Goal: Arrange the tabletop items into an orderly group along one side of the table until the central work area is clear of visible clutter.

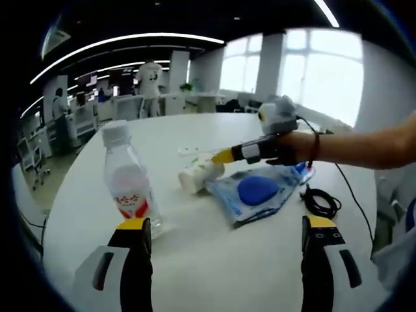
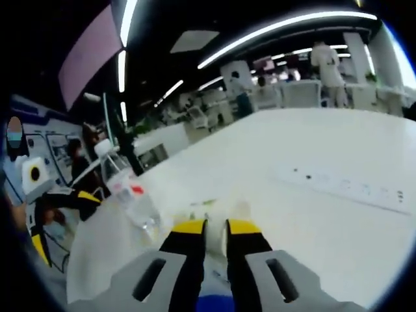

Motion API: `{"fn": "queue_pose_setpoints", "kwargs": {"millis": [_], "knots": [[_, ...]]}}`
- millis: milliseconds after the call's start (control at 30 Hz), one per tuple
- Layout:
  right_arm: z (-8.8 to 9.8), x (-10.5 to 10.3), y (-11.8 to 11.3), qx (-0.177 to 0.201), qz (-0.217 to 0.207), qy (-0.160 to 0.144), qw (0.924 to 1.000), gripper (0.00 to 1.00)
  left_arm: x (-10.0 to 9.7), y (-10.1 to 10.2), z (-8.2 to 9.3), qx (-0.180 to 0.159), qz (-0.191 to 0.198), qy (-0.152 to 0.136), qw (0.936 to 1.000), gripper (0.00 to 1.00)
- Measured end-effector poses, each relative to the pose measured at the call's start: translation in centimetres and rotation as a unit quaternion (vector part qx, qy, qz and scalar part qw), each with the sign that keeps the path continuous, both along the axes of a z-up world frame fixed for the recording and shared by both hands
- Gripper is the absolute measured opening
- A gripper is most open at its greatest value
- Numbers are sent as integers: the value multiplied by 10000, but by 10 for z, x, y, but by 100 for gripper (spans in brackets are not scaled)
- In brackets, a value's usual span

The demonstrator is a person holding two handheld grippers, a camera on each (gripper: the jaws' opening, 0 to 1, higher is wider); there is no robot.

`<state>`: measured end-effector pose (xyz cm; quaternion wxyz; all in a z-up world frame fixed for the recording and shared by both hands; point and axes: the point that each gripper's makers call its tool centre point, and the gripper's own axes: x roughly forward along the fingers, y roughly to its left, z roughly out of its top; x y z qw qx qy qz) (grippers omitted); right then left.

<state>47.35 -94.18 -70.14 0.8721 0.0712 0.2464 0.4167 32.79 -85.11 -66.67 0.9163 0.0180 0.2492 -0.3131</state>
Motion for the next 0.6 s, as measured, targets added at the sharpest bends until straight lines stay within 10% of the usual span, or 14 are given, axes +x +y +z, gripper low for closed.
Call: {"fn": "queue_pose_setpoints", "kwargs": {"millis": [600], "knots": [[36, -9, 19, 124, 224, -314, 9992, 0, -7, 6, 6, 1, 35, -6, 10000, 95]]}}
